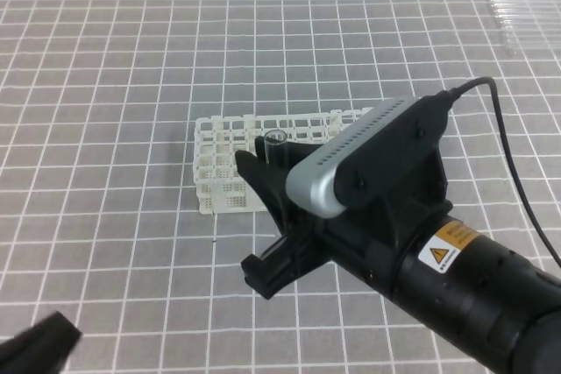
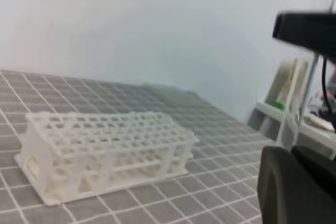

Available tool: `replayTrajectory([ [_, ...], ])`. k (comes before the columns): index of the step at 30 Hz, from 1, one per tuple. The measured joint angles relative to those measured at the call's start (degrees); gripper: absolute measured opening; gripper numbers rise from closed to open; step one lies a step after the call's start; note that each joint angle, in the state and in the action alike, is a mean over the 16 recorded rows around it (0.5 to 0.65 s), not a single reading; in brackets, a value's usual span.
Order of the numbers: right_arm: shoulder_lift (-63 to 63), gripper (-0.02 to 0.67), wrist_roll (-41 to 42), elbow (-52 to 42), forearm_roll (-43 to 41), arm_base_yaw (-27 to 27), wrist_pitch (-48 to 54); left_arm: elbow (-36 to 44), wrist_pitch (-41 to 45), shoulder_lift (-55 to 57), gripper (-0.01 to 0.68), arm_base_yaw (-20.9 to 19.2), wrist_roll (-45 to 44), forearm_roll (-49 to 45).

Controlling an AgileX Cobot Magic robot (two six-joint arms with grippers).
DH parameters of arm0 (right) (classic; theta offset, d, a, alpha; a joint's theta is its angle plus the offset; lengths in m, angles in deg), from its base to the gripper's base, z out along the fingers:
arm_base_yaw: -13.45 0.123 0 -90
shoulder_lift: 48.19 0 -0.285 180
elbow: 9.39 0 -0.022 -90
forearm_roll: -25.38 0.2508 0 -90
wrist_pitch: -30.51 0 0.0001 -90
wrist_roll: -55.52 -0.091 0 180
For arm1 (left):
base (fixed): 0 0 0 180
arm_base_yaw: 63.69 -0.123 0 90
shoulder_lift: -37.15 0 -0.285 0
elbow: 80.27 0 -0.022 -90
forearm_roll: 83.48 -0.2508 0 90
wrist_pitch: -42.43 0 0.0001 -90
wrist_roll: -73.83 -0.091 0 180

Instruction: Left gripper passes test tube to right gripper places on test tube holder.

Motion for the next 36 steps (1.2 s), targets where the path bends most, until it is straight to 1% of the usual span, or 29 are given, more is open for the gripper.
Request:
replayTrajectory([
  [5,0.00,0.085,0.26,0.00,0.00,0.00,0.21,3.07,-0.83,-0.76,0.000,0.03,-0.11,0.76],
  [8,0.00,0.085,0.46,0.00,0.00,0.00,0.29,3.74,0.17,-0.69,0.000,0.04,-0.14,0.71],
  [17,0.00,0.084,0.91,0.00,0.00,0.00,0.51,3.76,3.95,-0.66,0.000,0.05,-0.23,0.81],
  [36,0.02,0.084,3.50,-0.07,-0.25,-0.01,0.19,3.76,4.80,-0.62,0.000,0.05,-0.23,0.83],
])
